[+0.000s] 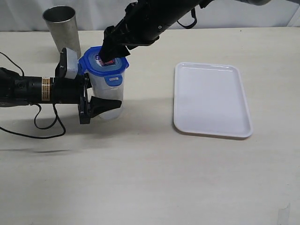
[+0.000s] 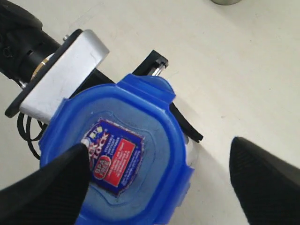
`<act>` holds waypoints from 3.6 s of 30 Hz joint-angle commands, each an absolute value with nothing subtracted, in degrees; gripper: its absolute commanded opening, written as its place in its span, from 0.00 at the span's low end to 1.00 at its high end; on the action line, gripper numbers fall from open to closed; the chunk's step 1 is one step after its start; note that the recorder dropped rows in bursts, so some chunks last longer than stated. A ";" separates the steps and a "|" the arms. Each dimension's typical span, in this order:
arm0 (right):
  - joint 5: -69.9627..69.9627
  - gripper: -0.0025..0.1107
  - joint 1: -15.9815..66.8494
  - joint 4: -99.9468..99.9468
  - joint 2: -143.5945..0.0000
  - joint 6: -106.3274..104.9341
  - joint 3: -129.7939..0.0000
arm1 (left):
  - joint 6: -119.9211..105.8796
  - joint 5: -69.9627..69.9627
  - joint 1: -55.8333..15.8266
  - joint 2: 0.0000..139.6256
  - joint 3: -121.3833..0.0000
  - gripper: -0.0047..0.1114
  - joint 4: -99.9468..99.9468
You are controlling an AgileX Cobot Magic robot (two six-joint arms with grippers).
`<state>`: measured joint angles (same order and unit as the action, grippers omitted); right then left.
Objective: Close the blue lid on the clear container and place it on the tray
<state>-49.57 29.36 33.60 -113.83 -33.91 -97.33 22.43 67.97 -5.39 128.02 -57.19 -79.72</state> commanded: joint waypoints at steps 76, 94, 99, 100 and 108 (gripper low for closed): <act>-47.67 0.22 50.83 -16.41 -116.10 -44.32 -87.90 | 22.75 69.96 -5.50 127.81 -57.41 0.04 -77.77; -36.02 0.17 50.83 -25.92 -116.10 -35.29 -81.16 | 22.75 69.96 -5.61 127.81 -57.41 0.04 -77.77; -34.28 0.17 51.41 -27.90 -116.10 -32.10 -81.16 | 22.75 69.96 -6.76 127.81 -57.41 0.04 -77.92; -34.28 0.17 51.63 -27.90 -116.10 -32.10 -81.16 | 22.75 69.96 -6.73 127.81 -57.41 0.04 -77.66; -35.60 0.33 51.87 -27.46 -112.84 -29.93 -81.16 | 21.12 69.96 -6.63 127.81 -57.41 0.04 -77.09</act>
<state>-31.94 51.78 -32.38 -111.07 -32.34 -83.35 23.07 64.67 -4.82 128.36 -57.19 -75.20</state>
